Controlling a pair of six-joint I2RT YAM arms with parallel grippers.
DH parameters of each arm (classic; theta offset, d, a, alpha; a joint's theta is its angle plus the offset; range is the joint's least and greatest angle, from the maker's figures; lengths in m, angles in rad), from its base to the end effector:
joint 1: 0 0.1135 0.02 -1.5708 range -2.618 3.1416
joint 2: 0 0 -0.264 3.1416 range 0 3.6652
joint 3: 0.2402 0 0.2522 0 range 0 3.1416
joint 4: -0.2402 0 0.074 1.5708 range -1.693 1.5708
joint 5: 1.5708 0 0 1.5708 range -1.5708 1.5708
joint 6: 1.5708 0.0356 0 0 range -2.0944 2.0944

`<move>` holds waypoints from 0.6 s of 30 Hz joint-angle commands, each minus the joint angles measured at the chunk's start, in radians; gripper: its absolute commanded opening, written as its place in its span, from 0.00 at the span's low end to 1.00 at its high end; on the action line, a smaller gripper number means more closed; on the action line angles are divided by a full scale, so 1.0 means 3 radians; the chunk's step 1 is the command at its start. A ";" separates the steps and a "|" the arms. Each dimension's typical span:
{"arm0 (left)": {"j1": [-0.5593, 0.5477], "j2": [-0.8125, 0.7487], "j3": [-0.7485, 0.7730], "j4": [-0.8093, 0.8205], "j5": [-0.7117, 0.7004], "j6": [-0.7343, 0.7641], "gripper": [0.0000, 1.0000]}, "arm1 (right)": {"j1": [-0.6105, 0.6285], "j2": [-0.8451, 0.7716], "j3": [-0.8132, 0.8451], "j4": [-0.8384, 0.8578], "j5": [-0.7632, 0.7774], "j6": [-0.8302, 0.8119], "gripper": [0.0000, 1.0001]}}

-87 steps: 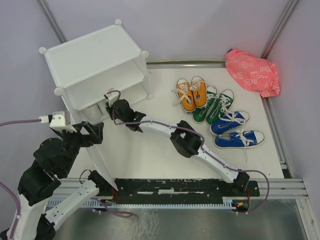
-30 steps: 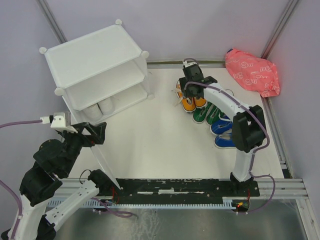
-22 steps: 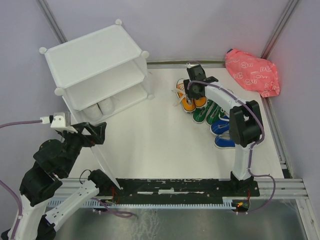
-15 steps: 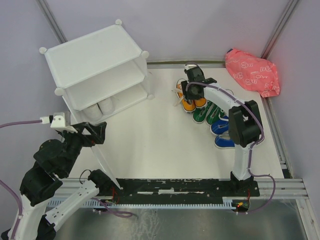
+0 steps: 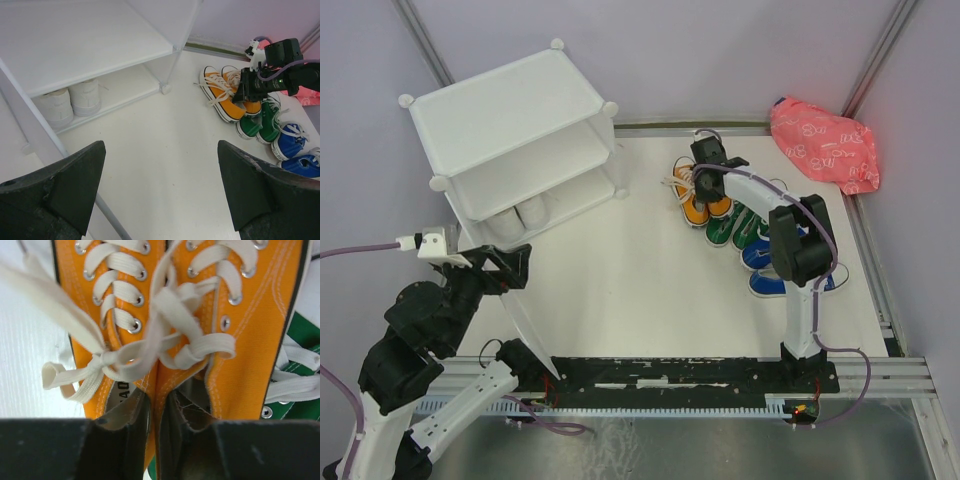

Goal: Place and organize the shoes in the shoe cabinet

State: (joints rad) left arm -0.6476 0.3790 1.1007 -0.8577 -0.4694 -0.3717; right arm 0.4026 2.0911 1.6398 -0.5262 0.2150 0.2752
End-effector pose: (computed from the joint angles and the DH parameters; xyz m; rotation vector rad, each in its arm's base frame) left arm 0.0287 -0.0015 0.4037 -0.1154 1.7012 -0.3621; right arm 0.4250 0.1727 0.1995 -0.0772 2.5138 -0.0004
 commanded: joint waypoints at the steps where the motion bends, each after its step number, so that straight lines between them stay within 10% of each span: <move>1: 0.0006 -0.0016 -0.0059 -0.0475 0.0017 -0.0233 0.99 | -0.0044 0.0040 -0.0136 0.0023 -0.0121 0.0082 0.19; 5: 0.0006 -0.0030 -0.0064 -0.0477 0.0031 -0.0249 0.99 | -0.0044 -0.0193 -0.0335 0.0117 -0.0184 -0.0019 0.02; 18: 0.0003 -0.0110 -0.0021 -0.0478 0.0009 -0.0252 0.99 | 0.0627 -0.1505 -0.0636 -0.0154 -0.0168 -0.0213 0.02</move>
State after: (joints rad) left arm -0.6476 0.3477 1.1004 -0.8658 -0.4694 -0.3931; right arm 0.4725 1.8423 1.4158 -0.5194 0.1650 0.2184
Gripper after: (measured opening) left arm 0.992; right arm 0.046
